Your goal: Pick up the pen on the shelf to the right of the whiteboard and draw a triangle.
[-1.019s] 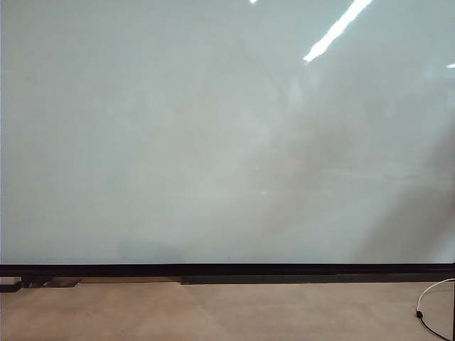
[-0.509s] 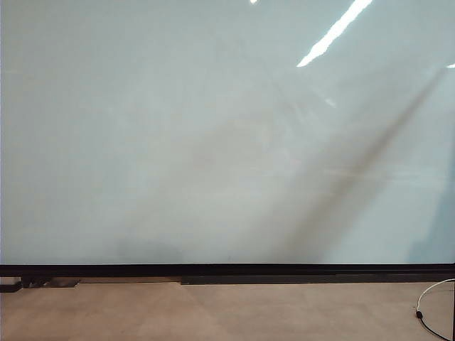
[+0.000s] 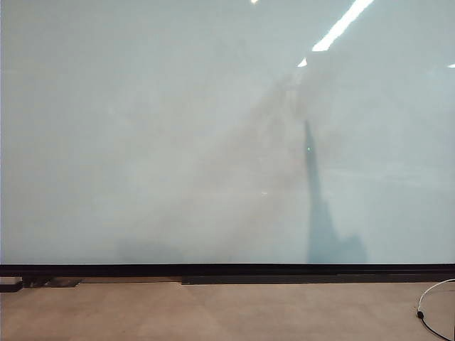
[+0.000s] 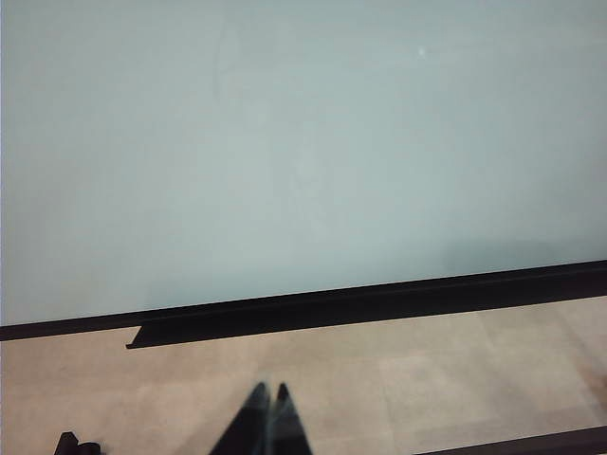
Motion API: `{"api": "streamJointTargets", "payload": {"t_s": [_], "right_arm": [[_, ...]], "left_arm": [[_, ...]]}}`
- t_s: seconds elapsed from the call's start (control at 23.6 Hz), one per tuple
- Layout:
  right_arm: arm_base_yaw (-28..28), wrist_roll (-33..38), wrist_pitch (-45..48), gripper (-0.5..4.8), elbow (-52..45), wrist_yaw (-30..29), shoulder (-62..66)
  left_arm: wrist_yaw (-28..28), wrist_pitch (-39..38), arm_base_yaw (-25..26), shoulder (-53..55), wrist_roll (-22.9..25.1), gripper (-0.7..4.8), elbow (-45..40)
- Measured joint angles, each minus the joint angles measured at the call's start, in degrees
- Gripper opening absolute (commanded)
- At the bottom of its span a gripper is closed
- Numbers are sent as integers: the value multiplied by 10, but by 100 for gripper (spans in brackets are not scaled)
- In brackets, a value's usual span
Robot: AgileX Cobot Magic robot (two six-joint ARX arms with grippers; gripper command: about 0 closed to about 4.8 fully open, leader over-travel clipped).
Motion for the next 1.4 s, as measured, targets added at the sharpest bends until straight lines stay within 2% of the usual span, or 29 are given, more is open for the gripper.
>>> {"api": "streamJointTargets", "payload": {"t_s": [0.08, 0.21, 0.42, 0.76, 0.98, 1.1, 1.4], "right_arm": [[84, -30, 29, -3, 0, 40, 55], [116, -38, 88, -2, 32, 45, 158], [129, -39, 177, -2, 102, 7, 283], [144, -43, 238, -2, 196, -30, 419], [146, -47, 275, -2, 239, -29, 468], [146, -75, 279, -2, 252, -26, 468], [144, -108, 265, -2, 257, 30, 468]], "left_arm": [[0, 0, 0, 0, 0, -5, 0], [0, 0, 0, 0, 0, -5, 0], [0, 0, 0, 0, 0, -5, 0], [0, 0, 0, 0, 0, -5, 0], [0, 0, 0, 0, 0, -5, 0], [0, 0, 0, 0, 0, -5, 0], [0, 0, 0, 0, 0, -5, 0]]}}
